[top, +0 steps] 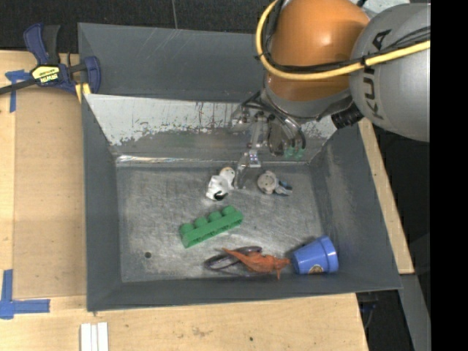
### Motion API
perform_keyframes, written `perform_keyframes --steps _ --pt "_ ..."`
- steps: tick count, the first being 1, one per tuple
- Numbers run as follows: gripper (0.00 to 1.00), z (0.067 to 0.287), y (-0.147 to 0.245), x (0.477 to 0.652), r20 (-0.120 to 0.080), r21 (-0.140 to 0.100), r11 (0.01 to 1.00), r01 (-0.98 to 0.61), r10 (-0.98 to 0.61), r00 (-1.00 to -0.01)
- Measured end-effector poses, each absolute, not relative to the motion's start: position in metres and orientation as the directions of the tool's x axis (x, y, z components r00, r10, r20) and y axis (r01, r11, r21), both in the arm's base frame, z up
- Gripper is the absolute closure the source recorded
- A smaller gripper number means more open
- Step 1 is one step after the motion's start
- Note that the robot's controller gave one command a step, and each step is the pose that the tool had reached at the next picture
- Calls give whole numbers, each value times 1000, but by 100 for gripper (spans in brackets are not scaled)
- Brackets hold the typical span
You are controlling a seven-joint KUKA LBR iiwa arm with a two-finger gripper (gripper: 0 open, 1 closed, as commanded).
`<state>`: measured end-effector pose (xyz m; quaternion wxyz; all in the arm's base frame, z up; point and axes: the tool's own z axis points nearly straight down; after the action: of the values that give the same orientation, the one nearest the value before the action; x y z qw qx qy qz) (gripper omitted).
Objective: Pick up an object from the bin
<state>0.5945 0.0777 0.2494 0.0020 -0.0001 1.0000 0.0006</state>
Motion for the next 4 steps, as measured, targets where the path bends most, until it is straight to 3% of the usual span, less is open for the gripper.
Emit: perform_keyframes --steps 1,2,3,4 --pt "0 183 88 569 -6 0 996 -88 -88 -996" --pt "0 160 106 531 0 -1 988 -152 -152 -988" --pt "0 138 88 538 -1 1 990 -142 -142 -990" --pt "0 75 79 553 -6 0 985 -172 -172 -985"
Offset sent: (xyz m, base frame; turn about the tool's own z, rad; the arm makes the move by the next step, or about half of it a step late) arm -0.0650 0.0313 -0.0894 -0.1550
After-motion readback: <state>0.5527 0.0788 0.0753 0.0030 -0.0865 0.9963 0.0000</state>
